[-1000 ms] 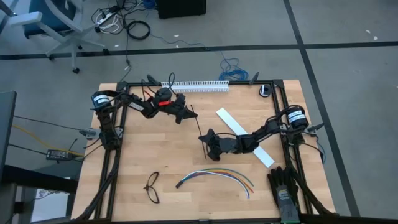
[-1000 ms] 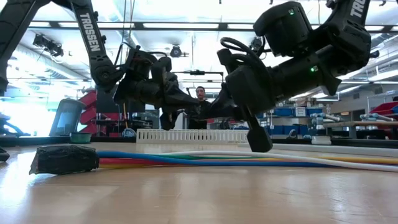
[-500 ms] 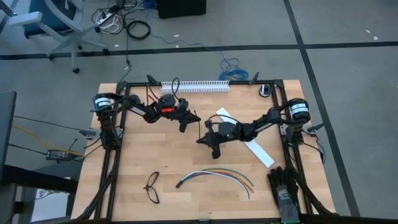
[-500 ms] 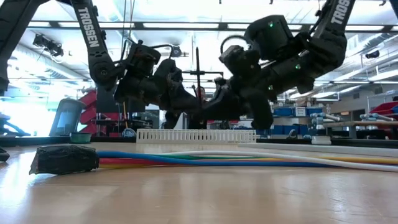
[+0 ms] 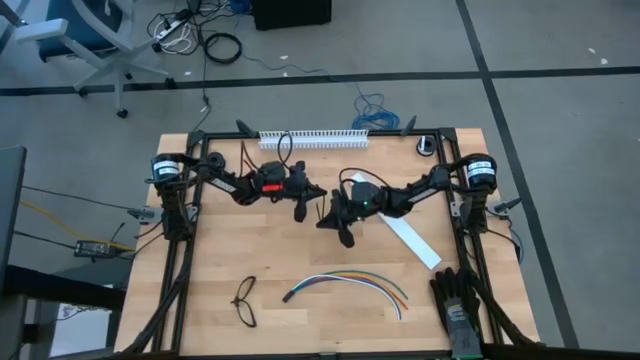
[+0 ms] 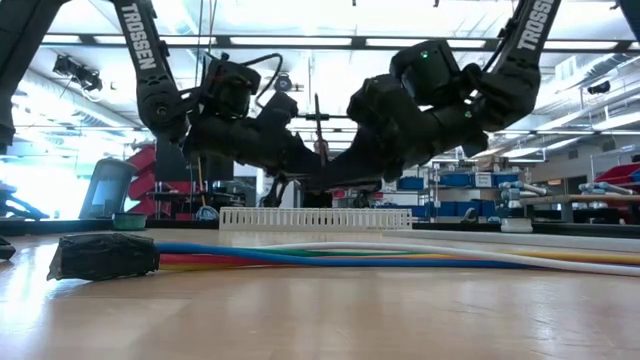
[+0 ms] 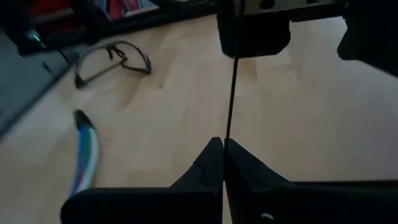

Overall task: Ziptie cables
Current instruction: Wrap the zip tie around the cable wires

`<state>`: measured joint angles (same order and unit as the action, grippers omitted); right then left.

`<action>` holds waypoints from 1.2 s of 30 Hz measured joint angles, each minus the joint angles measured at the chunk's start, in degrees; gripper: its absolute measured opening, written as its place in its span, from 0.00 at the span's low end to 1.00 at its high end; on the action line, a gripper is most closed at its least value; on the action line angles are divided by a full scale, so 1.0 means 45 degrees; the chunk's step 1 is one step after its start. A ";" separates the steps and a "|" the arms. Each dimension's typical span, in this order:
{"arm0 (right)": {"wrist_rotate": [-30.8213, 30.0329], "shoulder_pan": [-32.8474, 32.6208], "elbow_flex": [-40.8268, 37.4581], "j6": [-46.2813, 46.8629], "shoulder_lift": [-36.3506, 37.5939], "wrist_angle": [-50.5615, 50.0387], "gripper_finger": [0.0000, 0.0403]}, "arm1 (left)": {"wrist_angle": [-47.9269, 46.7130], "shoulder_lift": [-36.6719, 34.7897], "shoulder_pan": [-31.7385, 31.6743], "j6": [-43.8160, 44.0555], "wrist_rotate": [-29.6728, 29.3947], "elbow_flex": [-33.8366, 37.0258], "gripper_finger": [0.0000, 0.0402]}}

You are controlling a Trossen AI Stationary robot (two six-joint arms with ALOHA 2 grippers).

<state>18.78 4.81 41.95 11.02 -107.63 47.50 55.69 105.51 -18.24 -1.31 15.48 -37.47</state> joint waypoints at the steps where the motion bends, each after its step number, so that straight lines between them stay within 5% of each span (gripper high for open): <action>1: 0.0193 0.0065 0.0000 0.0373 0.0003 0.0019 0.00 | 0.0102 0.0000 0.0034 -0.0225 -0.0109 0.0000 0.00; 20: 0.0791 0.0231 0.0024 0.4365 0.0034 0.0089 0.00 | 0.1129 -0.0005 0.0190 -0.1556 -0.0387 0.0000 0.00; 36: 0.0664 0.0217 0.0024 0.5515 0.0034 0.0080 0.00 | 0.1681 -0.0005 0.0185 -0.1664 -0.0957 0.0691 0.00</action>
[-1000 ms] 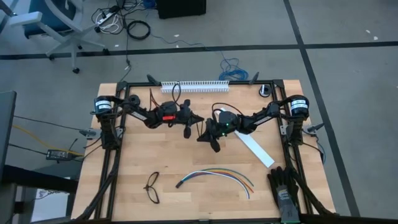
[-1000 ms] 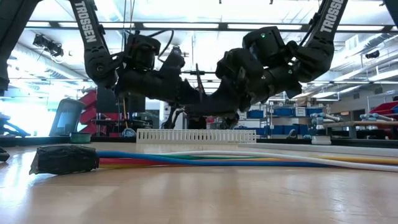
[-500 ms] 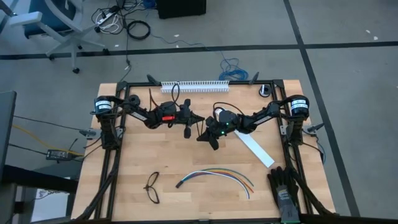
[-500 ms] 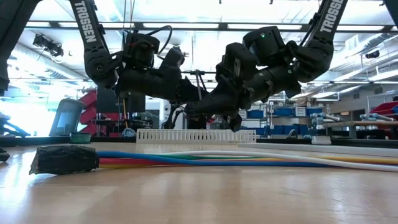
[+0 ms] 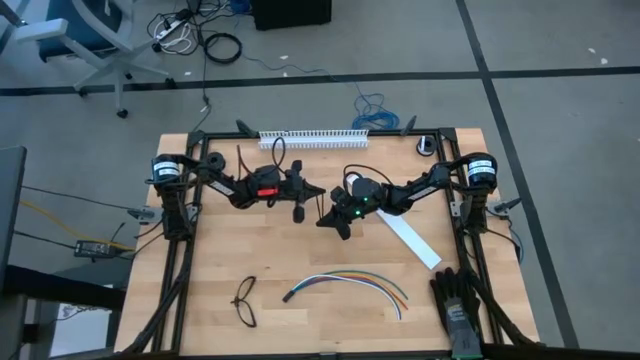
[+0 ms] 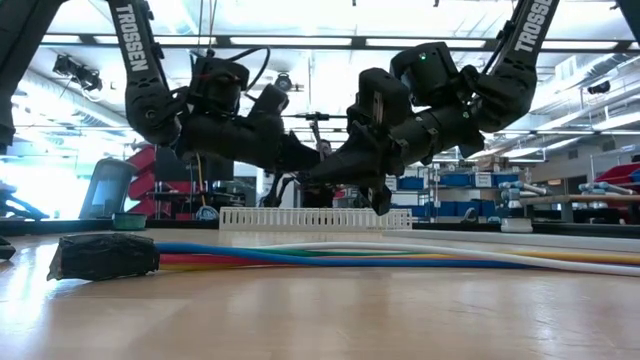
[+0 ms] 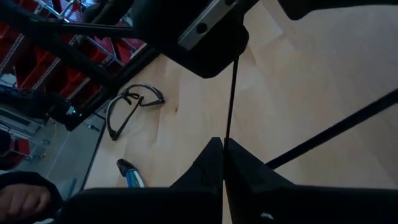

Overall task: Ziptie cables
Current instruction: Wrap the zip tie around the cable wires

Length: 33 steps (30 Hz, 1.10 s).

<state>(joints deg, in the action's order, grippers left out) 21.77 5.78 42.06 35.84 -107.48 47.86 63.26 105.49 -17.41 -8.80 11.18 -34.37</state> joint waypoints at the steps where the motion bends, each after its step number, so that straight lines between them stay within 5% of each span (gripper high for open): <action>1: -0.0011 0.0000 0.0000 0.0009 0.0000 0.0005 0.00 | 0.0092 0.0000 0.0000 0.0000 -0.0004 0.0009 0.00; 33: 0.0387 0.0350 -0.0005 -0.0215 0.0000 -0.0359 0.00 | 0.0201 -0.0005 0.0385 -0.0573 -0.1317 -0.0001 0.00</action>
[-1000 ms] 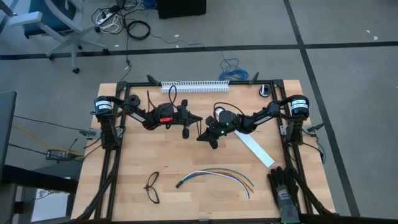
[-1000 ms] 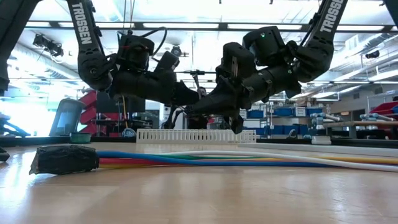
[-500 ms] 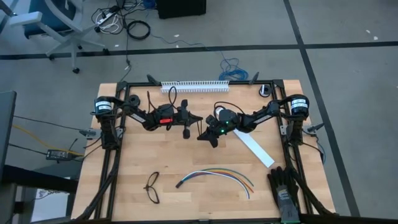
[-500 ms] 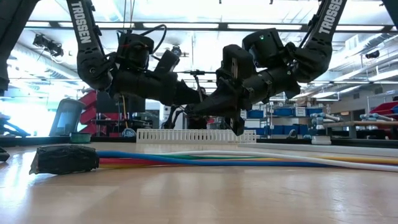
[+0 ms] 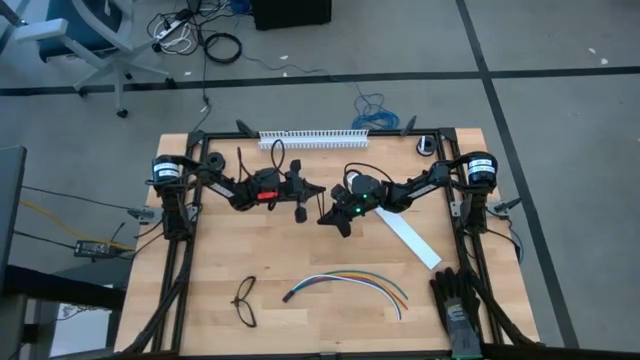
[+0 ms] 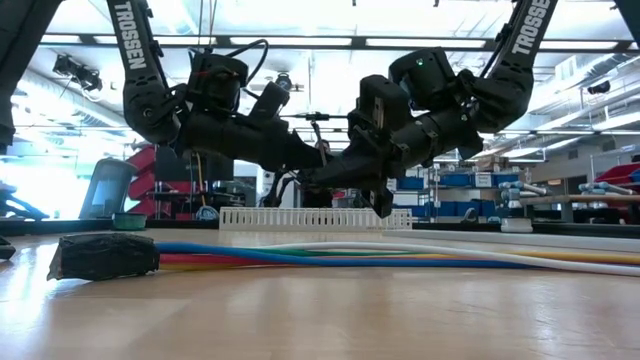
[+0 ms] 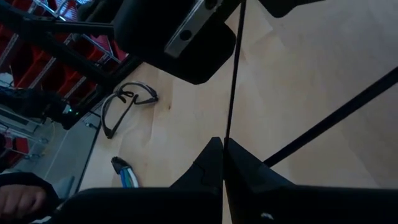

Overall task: Ziptie cables
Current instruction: Wrap the zip tie around the cable wires

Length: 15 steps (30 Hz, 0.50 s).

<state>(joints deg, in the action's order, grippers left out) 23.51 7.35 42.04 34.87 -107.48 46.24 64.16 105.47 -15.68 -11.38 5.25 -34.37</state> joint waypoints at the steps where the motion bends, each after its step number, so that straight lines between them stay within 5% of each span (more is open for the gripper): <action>1: 0.0015 0.0000 0.0000 -0.0005 0.0000 0.0000 0.00 | 0.0012 0.0000 0.0037 0.0000 -0.0030 0.0000 0.00; 15: 0.0341 0.0065 0.0000 -0.0117 0.0000 -0.0031 0.00 | 0.0049 0.0000 0.0349 0.0001 -0.0393 -0.0001 0.00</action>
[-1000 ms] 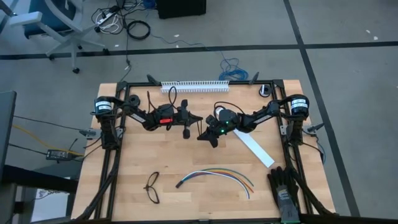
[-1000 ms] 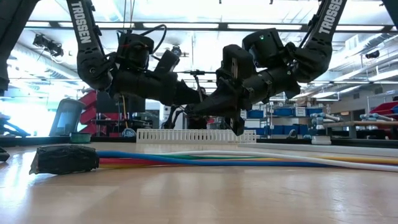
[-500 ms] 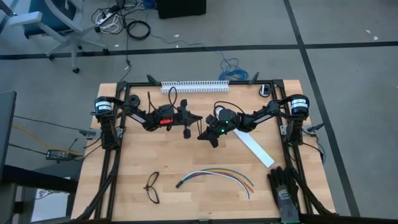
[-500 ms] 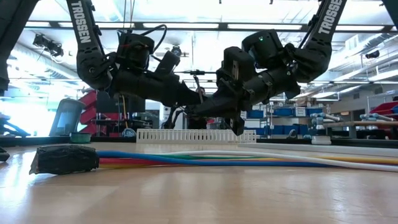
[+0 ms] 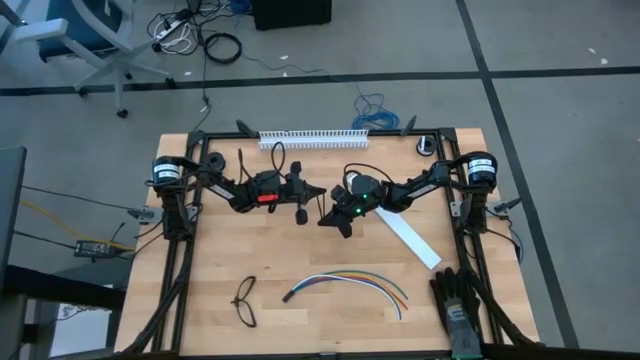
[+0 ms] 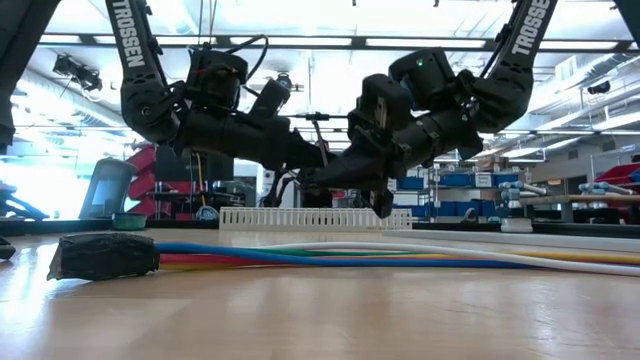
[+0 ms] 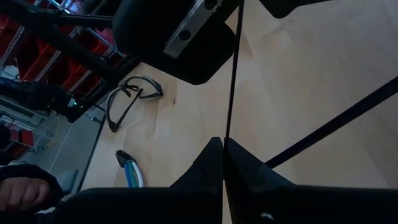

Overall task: Ziptie cables
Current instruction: Wrap the zip tie around the cable wires

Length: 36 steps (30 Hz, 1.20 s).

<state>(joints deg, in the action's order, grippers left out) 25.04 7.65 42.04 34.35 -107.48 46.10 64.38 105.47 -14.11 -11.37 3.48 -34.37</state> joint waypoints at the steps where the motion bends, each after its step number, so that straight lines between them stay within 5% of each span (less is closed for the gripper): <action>1: 0.0027 0.0003 0.0000 -0.0002 0.0000 -0.0018 0.00 | 0.0000 0.0000 0.0004 -0.0001 -0.0009 -0.0004 0.00; 19: -0.0234 0.0007 0.0083 0.0172 -0.0010 -0.0023 0.00 | -0.2335 -0.0015 0.0150 -0.0022 -0.0086 -0.0782 0.00; 36: -0.0442 0.0300 0.0083 0.1495 -0.0010 -0.0081 0.00 | -0.0791 -0.0015 0.0355 -0.0459 -0.0366 0.0292 0.00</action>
<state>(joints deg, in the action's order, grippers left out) 23.05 9.00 42.41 41.07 -107.53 45.74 60.82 105.41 -12.51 -13.44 1.83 -33.06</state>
